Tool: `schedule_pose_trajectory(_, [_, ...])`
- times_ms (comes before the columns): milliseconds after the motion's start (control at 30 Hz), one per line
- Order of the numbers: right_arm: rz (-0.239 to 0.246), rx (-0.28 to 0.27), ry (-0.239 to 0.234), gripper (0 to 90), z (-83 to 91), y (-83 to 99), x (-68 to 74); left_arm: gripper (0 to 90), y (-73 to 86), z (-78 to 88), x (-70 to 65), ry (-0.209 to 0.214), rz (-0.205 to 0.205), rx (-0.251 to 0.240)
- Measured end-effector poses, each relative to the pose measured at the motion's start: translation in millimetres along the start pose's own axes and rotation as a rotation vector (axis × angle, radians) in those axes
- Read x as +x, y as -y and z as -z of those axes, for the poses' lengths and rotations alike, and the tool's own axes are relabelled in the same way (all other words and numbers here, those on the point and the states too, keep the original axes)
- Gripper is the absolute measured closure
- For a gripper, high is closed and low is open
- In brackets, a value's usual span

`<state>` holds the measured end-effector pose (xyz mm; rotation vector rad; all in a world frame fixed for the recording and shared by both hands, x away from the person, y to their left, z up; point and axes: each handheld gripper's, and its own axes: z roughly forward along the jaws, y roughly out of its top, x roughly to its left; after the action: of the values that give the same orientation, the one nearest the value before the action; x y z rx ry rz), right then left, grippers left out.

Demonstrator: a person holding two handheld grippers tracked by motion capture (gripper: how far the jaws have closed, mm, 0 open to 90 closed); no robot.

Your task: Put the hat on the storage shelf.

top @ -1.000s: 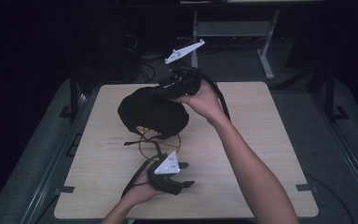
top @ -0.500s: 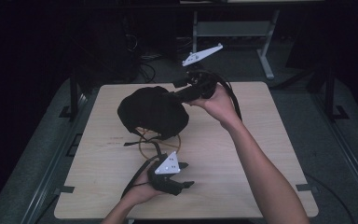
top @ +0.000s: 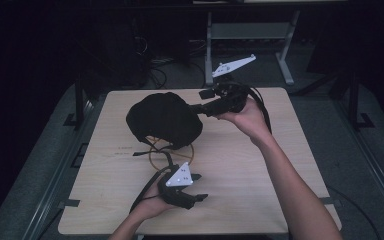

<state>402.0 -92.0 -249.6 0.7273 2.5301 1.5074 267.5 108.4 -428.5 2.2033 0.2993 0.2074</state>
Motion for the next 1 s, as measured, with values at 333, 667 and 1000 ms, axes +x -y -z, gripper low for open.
schedule_pose_trajectory(333, [-0.022, -0.004, 0.007, 27.9, 12.5, 20.5, -2.5, 36.3, 0.4, -0.3, 0.5, -0.005, -0.011, 0.004])
schedule_pose_trajectory(667, [-0.036, -0.014, 0.018, 27.1, 26.7, 38.2, -5.8, 36.3, 0.8, -1.2, 0.2, -0.004, -0.013, 0.008])
schedule_pose_trajectory(1000, [-0.061, -0.011, 0.03, 25.4, 39.9, 56.7, -9.0, 36.3, 0.9, -1.5, -0.1, -0.006, -0.008, 0.002])
